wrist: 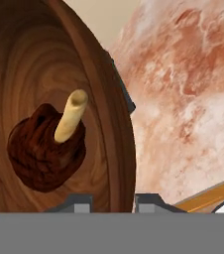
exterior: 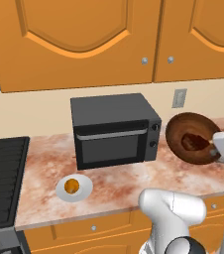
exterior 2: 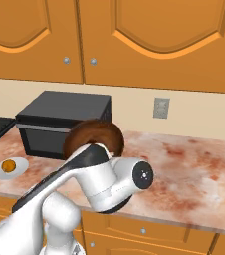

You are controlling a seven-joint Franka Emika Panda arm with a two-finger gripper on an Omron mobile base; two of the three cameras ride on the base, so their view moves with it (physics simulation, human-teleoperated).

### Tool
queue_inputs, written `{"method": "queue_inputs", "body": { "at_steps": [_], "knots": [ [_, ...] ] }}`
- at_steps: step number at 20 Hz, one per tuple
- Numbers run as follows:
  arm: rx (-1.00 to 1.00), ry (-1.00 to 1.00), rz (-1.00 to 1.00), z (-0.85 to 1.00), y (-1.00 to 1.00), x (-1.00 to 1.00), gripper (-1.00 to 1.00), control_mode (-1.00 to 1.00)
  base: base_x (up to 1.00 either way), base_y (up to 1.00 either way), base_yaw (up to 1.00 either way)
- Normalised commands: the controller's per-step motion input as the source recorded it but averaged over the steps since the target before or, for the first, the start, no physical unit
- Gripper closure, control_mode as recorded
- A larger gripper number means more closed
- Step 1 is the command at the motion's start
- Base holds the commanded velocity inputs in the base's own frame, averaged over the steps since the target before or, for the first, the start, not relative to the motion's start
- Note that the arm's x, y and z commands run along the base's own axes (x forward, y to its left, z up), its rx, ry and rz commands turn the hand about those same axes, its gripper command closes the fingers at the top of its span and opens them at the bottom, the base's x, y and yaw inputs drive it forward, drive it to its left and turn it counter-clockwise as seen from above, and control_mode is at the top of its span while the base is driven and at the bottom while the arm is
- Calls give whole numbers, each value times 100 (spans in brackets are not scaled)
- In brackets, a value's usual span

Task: Remove the orange from the bowl and place it on the small plate. Then place the bowl with only the steak in the microwave, close the door, and press the start button to microwave the steak.

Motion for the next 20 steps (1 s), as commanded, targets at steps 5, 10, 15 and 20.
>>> {"method": "queue_inputs", "body": {
  "at_steps": [5,10,15,20],
  "knots": [
    [-9,10,0,1,99,-4,100,-100,0,0,0],
    [-12,16,6,0,79,0,100,-100,0,0,0],
    [-3,8,8,0,28,-6,100,100,-11,1,1],
    [0,0,0,0,0,0,100,100,-97,48,1]
  ]
}}
